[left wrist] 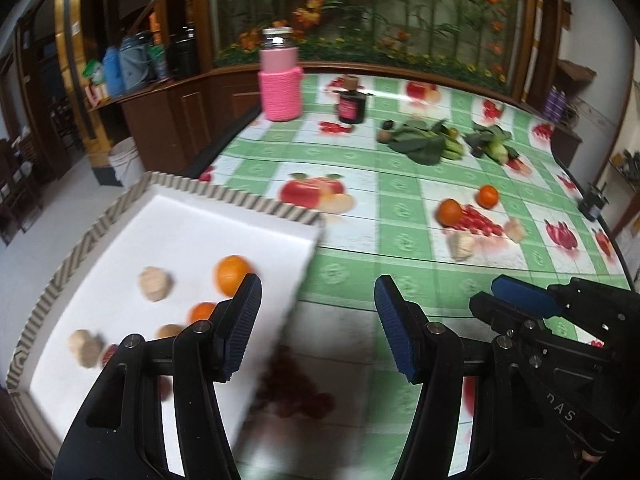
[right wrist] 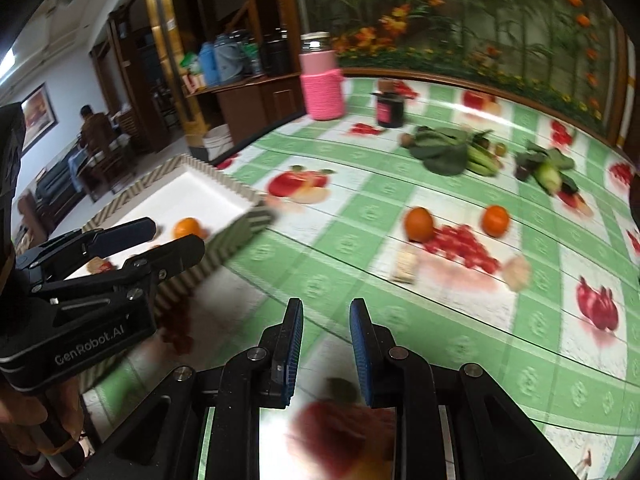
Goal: Organize fruits
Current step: 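Move both open grippers back over the tablecloth toward the next items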
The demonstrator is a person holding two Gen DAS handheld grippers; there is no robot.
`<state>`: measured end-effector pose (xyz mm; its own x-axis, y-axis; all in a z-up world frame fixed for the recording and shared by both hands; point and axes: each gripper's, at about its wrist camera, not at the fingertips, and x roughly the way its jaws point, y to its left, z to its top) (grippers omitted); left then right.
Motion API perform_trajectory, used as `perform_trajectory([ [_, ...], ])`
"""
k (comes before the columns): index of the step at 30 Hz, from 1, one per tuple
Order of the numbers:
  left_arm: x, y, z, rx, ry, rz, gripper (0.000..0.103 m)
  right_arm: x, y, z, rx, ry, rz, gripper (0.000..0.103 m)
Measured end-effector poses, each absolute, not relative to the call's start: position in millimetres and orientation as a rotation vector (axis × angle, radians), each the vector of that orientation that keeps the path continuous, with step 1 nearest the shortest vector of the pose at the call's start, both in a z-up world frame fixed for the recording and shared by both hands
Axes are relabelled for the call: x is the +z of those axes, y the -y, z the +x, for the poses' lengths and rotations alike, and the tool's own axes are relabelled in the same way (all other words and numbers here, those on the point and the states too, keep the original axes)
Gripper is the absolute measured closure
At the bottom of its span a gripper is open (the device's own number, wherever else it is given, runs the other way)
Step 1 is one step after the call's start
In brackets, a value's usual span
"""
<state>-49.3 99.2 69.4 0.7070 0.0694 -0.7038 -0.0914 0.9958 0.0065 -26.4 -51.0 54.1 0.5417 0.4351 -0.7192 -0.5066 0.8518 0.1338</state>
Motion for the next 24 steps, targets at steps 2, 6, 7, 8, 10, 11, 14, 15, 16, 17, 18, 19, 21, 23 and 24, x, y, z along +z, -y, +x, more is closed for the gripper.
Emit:
perform_trajectory([
  [2, 67, -87, -45, 0.072, -0.788, -0.013, 0.044, 52, 64, -22, 0.537, -0.834, -0.081, 0.080],
  [6, 63, -71, -36, 0.041, -0.804, -0.002, 0.044, 45, 84, -13, 0.506, -0.851, -0.060, 0.080],
  [7, 62, -69, -34, 0.034, -0.808, -0.003, 0.044, 43, 91, -10, 0.493, -0.856, -0.054, 0.080],
  [8, 61, -66, -31, 0.024, -0.815, -0.006, 0.044, 42, 96, -8, 0.486, -0.858, -0.048, 0.080],
  [10, 57, -59, -23, -0.001, -0.833, -0.019, 0.044, 38, 110, -1, 0.467, -0.871, -0.019, 0.080],
  [11, 55, -56, -19, -0.010, -0.840, -0.024, 0.044, 37, 113, 2, 0.462, -0.876, -0.009, 0.080],
  [14, 51, -48, -8, -0.045, -0.869, -0.054, 0.044, 33, 125, 10, 0.441, -0.894, -0.004, 0.080],
  [15, 50, -45, -5, -0.055, -0.875, -0.059, 0.044, 32, 127, 11, 0.438, -0.895, -0.004, 0.080],
  [16, 48, -40, -1, -0.066, -0.885, -0.059, 0.044, 32, 129, 13, 0.436, -0.899, 0.001, 0.080],
  [17, 46, -36, 3, -0.074, -0.895, -0.060, 0.044, 31, 131, 14, 0.436, -0.902, 0.004, 0.080],
  [18, 45, -33, 6, -0.083, -0.901, -0.063, 0.044, 31, 133, 15, 0.434, -0.903, 0.007, 0.080],
  [19, 44, -31, 9, -0.095, -0.906, -0.068, 0.044, 30, 135, 17, 0.427, -0.904, 0.008, 0.080],
  [21, 40, -23, 16, -0.111, -0.915, -0.068, 0.044, 29, 139, 20, 0.419, -0.906, 0.014, 0.080],
  [23, 38, -17, 23, -0.117, -0.923, -0.064, 0.044, 27, 143, 23, 0.415, -0.913, 0.027, 0.080],
  [24, 35, -13, 28, -0.124, -0.930, -0.063, 0.044, 26, 145, 25, 0.412, -0.916, 0.031, 0.080],
])
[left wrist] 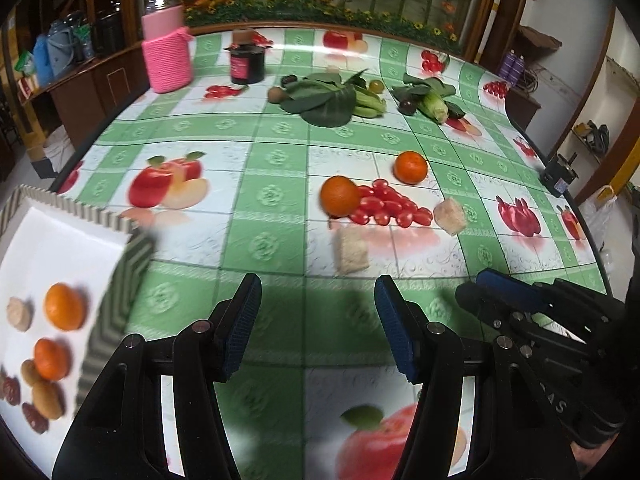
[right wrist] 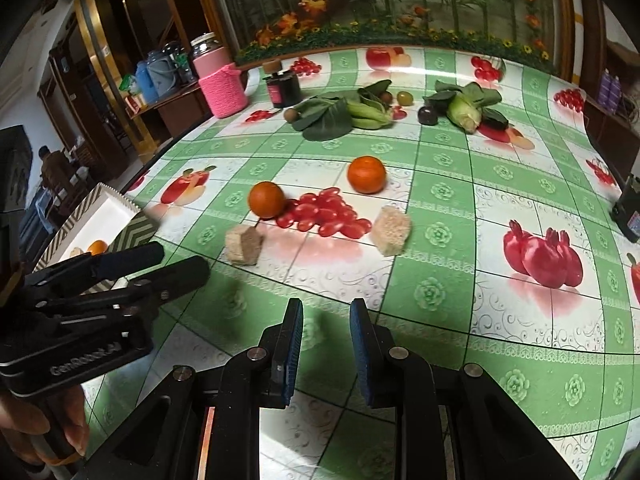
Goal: Organize fruits
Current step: 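Move both open grippers back over the tablecloth toward the next items, then grasp an orange with the right gripper while the left gripper grasps a tofu cube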
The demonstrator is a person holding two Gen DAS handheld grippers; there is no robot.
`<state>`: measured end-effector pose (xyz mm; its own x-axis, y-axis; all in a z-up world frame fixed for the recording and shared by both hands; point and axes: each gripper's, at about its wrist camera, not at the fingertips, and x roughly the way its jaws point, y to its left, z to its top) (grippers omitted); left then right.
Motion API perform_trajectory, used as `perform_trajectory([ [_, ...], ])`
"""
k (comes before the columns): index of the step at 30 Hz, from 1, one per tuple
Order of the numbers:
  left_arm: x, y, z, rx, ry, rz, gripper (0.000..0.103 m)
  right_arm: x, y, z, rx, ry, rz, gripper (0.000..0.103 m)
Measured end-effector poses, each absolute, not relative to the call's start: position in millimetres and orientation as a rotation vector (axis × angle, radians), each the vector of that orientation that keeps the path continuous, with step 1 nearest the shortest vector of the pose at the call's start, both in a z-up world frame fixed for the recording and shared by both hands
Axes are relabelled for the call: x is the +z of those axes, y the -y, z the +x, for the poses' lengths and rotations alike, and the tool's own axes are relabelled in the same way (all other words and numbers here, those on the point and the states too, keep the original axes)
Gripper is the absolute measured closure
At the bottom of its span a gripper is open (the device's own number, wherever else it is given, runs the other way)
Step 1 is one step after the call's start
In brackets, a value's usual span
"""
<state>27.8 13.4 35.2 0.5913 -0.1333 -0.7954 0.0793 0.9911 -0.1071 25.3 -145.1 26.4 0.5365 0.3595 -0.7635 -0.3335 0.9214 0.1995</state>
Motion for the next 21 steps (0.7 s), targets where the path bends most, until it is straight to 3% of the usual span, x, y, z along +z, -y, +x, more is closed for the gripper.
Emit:
perform_trajectory([
  [7, 21, -4, 54, -0.147, -0.961, -0.064, 0.044, 27, 147, 39, 0.408, -0.938, 0.014, 0.080],
  [9, 17, -5, 58, -0.147, -0.963, -0.061, 0.058, 26, 145, 44, 0.419, -0.947, 0.020, 0.080],
  [10, 15, -5, 60, -0.148, -0.969, -0.056, 0.076, 25, 143, 47, 0.428, -0.955, 0.022, 0.080],
  [11, 14, -6, 62, -0.150, -0.975, -0.057, 0.081, 26, 141, 49, 0.432, -0.958, 0.019, 0.080],
  [21, 32, -44, 47, -0.096, -0.918, -0.102, 0.082, 32, 98, 85, 0.552, -0.941, 0.038, 0.075],
])
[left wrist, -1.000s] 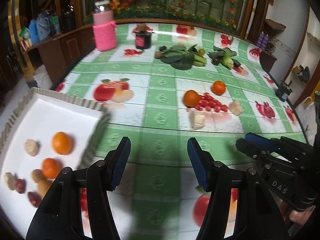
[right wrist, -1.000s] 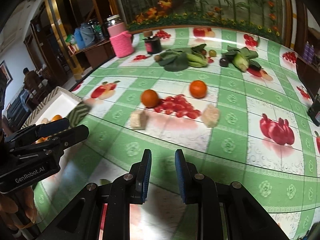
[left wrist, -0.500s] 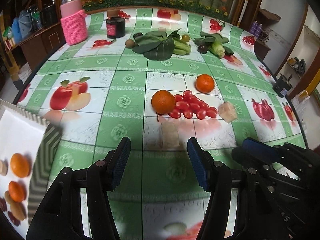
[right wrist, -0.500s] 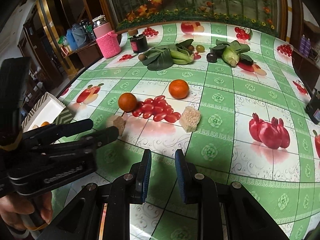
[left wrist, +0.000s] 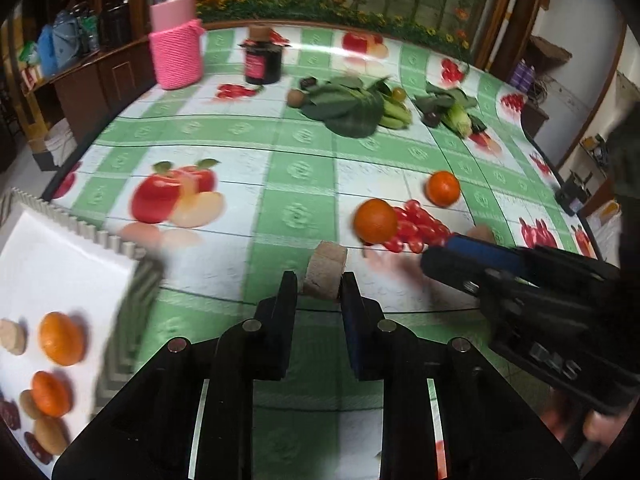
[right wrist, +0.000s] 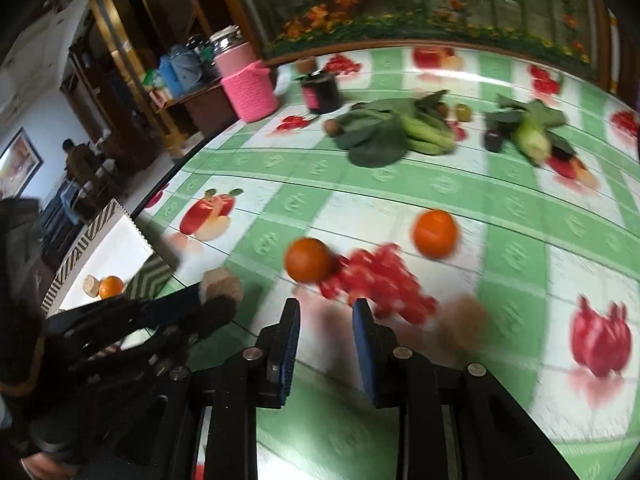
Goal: Organize fruits
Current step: 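Grasp an orange with the right gripper while the left gripper grasps a tofu cube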
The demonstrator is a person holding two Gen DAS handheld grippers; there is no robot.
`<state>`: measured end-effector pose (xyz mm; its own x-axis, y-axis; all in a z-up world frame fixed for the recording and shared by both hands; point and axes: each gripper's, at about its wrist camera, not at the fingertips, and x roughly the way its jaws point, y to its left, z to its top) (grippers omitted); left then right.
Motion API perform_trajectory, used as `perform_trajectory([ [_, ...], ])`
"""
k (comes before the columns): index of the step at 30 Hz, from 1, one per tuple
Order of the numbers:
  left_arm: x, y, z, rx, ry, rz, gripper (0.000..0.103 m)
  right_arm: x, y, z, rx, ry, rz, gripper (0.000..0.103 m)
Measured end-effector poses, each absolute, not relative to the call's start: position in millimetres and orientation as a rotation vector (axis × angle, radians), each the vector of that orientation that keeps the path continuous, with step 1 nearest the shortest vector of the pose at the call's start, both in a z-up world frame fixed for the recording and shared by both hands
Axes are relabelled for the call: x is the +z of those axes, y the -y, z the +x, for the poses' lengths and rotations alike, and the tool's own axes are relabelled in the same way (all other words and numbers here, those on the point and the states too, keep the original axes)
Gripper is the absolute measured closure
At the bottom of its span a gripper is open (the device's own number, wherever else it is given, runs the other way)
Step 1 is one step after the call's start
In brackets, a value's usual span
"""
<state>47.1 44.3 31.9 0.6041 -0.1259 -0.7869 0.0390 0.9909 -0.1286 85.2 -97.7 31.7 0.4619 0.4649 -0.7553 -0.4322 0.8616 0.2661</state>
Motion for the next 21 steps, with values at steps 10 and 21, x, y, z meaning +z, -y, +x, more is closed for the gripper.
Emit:
perform_trajectory([
  [10, 40, -69, 21, -0.075, -0.920, -0.109, 0.082, 16, 61, 116, 0.554, -0.947, -0.028, 0.072],
  [21, 60, -103, -14, -0.029, -0.848, -0.141, 0.082, 48, 63, 63, 0.608, -0.871, 0.039, 0.072],
])
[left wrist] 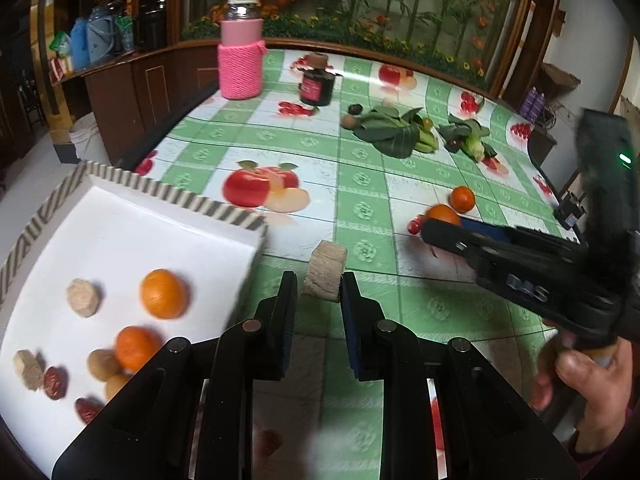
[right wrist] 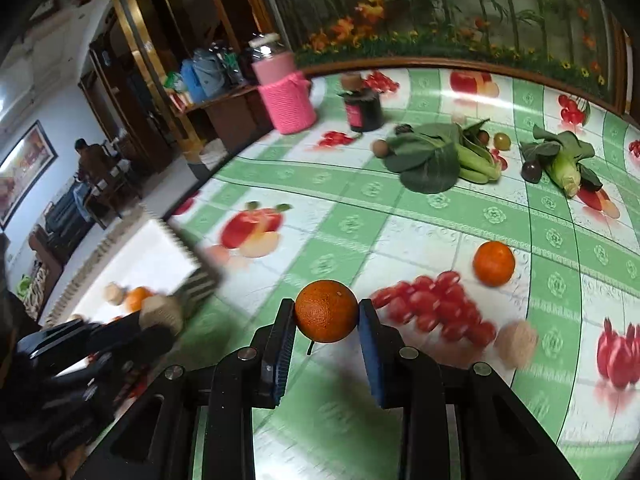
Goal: Organize fruits
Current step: 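Grasp an orange with the right gripper while the left gripper grasps a tofu cube, then carry the orange and the tofu cube over the white tray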
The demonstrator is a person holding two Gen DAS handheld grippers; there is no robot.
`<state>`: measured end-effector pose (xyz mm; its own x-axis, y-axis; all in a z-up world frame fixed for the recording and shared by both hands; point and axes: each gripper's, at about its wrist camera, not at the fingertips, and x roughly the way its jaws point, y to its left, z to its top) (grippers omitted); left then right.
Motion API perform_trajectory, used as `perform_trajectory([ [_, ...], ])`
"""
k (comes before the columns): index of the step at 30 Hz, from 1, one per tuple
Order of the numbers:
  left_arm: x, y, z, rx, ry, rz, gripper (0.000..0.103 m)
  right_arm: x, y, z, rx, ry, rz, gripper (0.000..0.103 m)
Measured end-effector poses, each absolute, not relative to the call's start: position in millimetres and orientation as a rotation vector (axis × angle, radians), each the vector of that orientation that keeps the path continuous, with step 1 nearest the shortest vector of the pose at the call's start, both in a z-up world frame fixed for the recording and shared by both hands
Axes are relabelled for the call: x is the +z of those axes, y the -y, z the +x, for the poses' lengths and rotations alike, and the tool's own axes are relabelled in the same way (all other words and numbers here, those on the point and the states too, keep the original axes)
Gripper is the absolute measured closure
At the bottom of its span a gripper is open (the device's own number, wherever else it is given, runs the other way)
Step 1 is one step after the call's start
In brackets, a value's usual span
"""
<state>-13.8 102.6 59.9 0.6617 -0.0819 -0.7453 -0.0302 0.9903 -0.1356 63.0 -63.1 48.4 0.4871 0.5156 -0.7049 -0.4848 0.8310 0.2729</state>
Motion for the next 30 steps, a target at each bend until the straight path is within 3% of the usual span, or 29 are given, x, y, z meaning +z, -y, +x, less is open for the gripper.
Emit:
perform_trajectory([
  [18, 93, -206, -99, 0.125, -0.770, -0.209, 0.082, 69, -21, -22, 0.811, -0.829, -0.025, 0.073],
  [30, 81, -258, -102, 0.212, -0.784, -0.280, 0.082, 67, -79, -33, 0.887, -0.846, -0.111, 0.073],
])
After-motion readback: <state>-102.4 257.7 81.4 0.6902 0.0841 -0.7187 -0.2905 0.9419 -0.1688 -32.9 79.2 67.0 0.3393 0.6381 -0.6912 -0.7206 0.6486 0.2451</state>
